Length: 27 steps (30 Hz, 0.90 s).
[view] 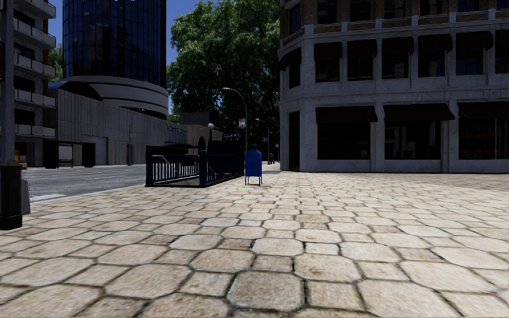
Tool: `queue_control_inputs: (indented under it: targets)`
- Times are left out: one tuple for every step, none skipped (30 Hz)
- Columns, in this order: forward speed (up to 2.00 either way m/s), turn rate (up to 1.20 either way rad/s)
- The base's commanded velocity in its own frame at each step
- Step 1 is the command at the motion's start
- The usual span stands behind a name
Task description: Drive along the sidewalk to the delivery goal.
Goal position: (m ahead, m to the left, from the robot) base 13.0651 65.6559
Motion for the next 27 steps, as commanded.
queue_control_inputs:
  targets:
    - [2.00,0.00]
    - [2.00,0.00]
    - [2.00,0.17]
    - [2.00,0.29]
    - [2.00,0.39]
    - [2.00,0.39]
    - [2.00,0.49]
    - [2.00,0.57]
    - [2.00,0.59]
    - [2.00,0.59]
    - [2.00,0.59]
    - [2.00,0.59]
    - [2.00,0.59]
    - [2.00,0.59]
    - [2.00,0.59]
    - [2.00,0.59]
    - [2.00,0.59]
    - [2.00,0.59]
    - [2.00,0.59]
    - [2.00,0.59]
    - [2.00,0.59]
    - [2.00,0.59]
    - [2.00,0.59]
    - [2.00,0.59]
    - [2.00,0.59]
    - [2.00,0.59]
    - [2.00,0.59]
